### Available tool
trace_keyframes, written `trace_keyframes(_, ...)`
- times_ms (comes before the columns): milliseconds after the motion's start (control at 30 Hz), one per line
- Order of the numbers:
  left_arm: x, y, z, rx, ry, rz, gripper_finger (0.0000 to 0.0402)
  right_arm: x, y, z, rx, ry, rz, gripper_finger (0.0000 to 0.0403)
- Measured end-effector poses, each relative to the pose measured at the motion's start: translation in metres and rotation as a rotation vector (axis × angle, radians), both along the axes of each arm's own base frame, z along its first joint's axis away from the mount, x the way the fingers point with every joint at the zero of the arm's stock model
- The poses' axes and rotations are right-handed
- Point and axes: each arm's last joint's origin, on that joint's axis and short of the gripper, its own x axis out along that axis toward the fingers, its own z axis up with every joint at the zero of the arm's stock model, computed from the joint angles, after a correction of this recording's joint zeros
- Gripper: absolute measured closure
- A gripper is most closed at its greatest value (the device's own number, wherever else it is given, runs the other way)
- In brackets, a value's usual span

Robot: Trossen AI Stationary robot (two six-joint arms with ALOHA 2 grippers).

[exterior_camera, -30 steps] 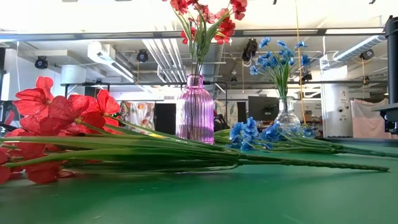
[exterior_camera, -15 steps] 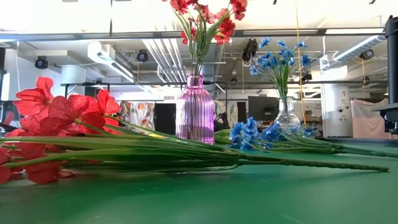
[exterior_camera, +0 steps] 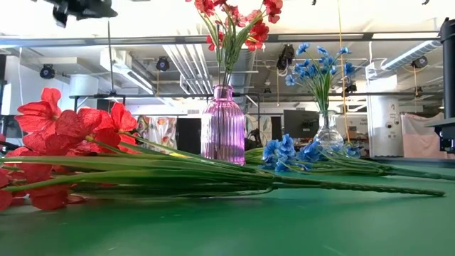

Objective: Sort flowers into vase by color
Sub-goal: Put the bottom right yellow flower into the blue vase

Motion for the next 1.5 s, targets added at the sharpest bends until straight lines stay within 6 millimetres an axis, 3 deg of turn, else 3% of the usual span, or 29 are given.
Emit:
trace_keyframes(200, -0.010, 0.012, -0.014, 0.000, -0.006, 0.138, 0.0401, 0.000, 0.000, 0.000, -0.002, 0.002, 0.000, 0.0188)
trace_keyframes(500, -0.006, 0.027, -0.031, -0.021, 0.041, 0.367, 0.0401, 0.000, 0.000, 0.000, -0.002, 0.002, 0.000, 0.0188)
trace_keyframes(1500, 0.009, 0.042, -0.045, -0.061, 0.023, 0.469, 0.0401, 0.000, 0.000, -0.004, -0.012, 0.028, 0.000, 0.0188)
